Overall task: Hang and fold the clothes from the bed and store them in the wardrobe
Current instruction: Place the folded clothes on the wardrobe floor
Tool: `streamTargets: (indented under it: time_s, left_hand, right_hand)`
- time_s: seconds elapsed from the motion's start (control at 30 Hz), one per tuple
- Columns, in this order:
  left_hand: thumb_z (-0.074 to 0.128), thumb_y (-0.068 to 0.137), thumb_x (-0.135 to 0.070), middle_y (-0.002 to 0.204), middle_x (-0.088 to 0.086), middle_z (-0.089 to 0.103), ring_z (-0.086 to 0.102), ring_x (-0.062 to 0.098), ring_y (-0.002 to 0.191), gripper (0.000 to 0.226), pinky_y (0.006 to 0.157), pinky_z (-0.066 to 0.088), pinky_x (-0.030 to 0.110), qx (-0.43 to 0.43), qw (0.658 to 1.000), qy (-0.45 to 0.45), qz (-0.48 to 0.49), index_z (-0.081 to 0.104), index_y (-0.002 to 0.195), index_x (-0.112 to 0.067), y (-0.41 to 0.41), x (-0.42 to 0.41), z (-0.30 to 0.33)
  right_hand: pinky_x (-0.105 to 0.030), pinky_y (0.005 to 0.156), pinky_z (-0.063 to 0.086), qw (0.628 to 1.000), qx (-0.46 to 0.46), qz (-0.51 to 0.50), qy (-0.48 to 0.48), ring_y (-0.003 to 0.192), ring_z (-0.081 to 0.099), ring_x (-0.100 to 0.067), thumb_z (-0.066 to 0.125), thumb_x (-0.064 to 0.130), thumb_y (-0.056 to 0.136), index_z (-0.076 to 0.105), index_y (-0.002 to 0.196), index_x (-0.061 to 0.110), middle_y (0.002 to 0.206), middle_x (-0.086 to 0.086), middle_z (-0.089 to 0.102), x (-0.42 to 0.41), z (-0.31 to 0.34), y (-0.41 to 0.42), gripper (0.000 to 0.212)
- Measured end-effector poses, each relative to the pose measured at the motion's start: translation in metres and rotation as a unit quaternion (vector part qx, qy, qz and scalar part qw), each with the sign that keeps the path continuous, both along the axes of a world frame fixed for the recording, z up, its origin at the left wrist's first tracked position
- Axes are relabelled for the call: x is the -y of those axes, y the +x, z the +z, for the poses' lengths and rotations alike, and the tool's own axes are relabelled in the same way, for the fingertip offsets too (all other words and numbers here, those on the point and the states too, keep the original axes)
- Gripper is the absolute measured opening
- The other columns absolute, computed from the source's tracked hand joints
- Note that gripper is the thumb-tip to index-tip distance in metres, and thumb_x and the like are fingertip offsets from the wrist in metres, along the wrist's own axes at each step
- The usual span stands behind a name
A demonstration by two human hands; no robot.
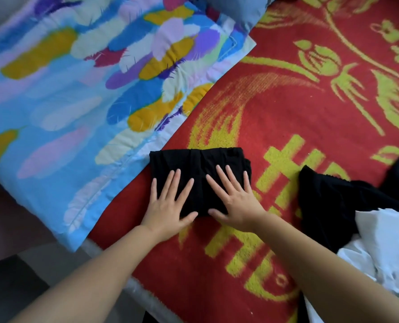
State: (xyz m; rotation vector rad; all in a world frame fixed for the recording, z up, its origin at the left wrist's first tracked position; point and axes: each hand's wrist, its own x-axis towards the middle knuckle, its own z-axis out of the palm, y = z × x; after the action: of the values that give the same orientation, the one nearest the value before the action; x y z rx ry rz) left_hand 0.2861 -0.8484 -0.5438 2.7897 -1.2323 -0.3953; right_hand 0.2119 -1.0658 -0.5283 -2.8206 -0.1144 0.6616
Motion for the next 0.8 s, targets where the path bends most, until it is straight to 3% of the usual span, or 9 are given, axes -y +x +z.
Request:
streamTargets:
  time_s: [0.07, 0.13, 0.23, 0.27, 0.4, 0.53, 0.67, 0.8]
  left_hand:
    - [0.067, 0.070, -0.061, 0.154, 0.024, 0.023, 0.025, 0.040, 0.141, 0.105, 0.103, 0.031, 0.066, 0.007, 0.999, 0.032, -0.030, 0.015, 0.152, -0.022, -0.006, -0.005, 0.003]
    - [0.078, 0.063, -0.053, 0.153, 0.025, 0.023, 0.026, 0.043, 0.140, 0.117, 0.100, 0.033, 0.067, 0.009, 0.998, 0.062, -0.007, 0.008, 0.153, -0.025, -0.007, 0.004, 0.003]
    - [0.069, 0.082, -0.036, 0.158, 0.021, -0.001, 0.004, 0.042, 0.145, 0.119, 0.106, 0.021, 0.066, -0.007, 0.993, 0.113, 0.045, -0.036, 0.139, -0.031, -0.006, 0.025, -0.004]
    - [0.062, 0.088, -0.027, 0.159, 0.019, -0.005, 0.001, 0.040, 0.145, 0.114, 0.107, 0.020, 0.065, -0.008, 0.991, 0.124, 0.057, -0.040, 0.136, -0.033, -0.003, 0.029, -0.004]
    - [0.049, 0.092, -0.001, 0.160, 0.009, -0.003, 0.000, 0.034, 0.147, 0.096, 0.110, 0.023, 0.059, -0.086, 0.985, 0.133, 0.072, -0.020, 0.147, -0.040, 0.012, 0.034, 0.018]
    - [0.046, 0.092, 0.005, 0.160, 0.005, 0.002, 0.004, 0.034, 0.147, 0.091, 0.110, 0.025, 0.058, -0.179, 0.970, 0.145, 0.081, -0.008, 0.150, -0.041, 0.026, 0.040, 0.088]
    - [0.047, 0.090, 0.002, 0.158, 0.006, 0.011, 0.013, 0.033, 0.144, 0.087, 0.107, 0.030, 0.057, -0.108, 0.980, 0.137, 0.095, -0.002, 0.151, -0.037, 0.016, 0.029, 0.181]
    - [0.050, 0.091, -0.003, 0.156, 0.007, 0.013, 0.012, 0.033, 0.144, 0.087, 0.109, 0.027, 0.060, -0.032, 0.983, 0.110, 0.146, -0.004, 0.151, -0.036, -0.015, -0.013, 0.258]
  right_hand:
    - [-0.067, 0.109, -0.012, 0.998, -0.025, 0.037, -0.043, 0.138, -0.037, -0.030, 0.045, 0.054, 0.091, -0.035, 0.140, 0.040, 0.151, -0.002, -0.038, 0.001, 0.001, -0.014, 0.095]
    - [-0.071, 0.108, -0.006, 0.996, -0.024, 0.017, -0.079, 0.135, -0.039, -0.032, 0.051, 0.044, 0.093, -0.039, 0.136, 0.040, 0.147, -0.001, -0.044, -0.007, -0.004, -0.018, 0.101]
    - [-0.070, 0.109, -0.001, 0.995, -0.011, -0.053, -0.082, 0.138, -0.035, -0.031, 0.052, 0.022, 0.095, -0.041, 0.133, 0.041, 0.148, 0.004, -0.041, -0.020, -0.005, -0.007, 0.102]
    - [-0.068, 0.110, 0.002, 0.994, -0.008, -0.072, -0.081, 0.141, -0.031, -0.030, 0.051, 0.015, 0.094, -0.038, 0.136, 0.041, 0.152, 0.005, -0.036, -0.022, -0.006, -0.003, 0.102]
    - [-0.060, 0.111, 0.023, 0.992, -0.053, -0.095, -0.069, 0.147, -0.011, -0.028, 0.049, 0.004, 0.094, -0.008, 0.151, 0.039, 0.161, 0.005, -0.008, -0.021, 0.018, 0.014, 0.088]
    - [-0.044, 0.090, 0.047, 0.993, -0.070, -0.080, -0.053, 0.148, 0.006, -0.030, 0.042, -0.002, 0.095, 0.008, 0.152, 0.037, 0.160, 0.003, 0.010, -0.016, 0.082, 0.028, 0.078]
    - [-0.040, 0.086, 0.051, 0.996, -0.023, -0.051, -0.068, 0.147, 0.011, -0.028, 0.047, -0.005, 0.091, 0.009, 0.152, 0.037, 0.159, 0.002, 0.016, -0.024, 0.166, 0.024, 0.084]
    - [-0.041, 0.093, 0.049, 0.996, 0.045, 0.008, -0.082, 0.148, 0.009, -0.027, 0.046, -0.006, 0.090, 0.007, 0.152, 0.038, 0.160, 0.003, 0.014, -0.057, 0.241, 0.012, 0.085]
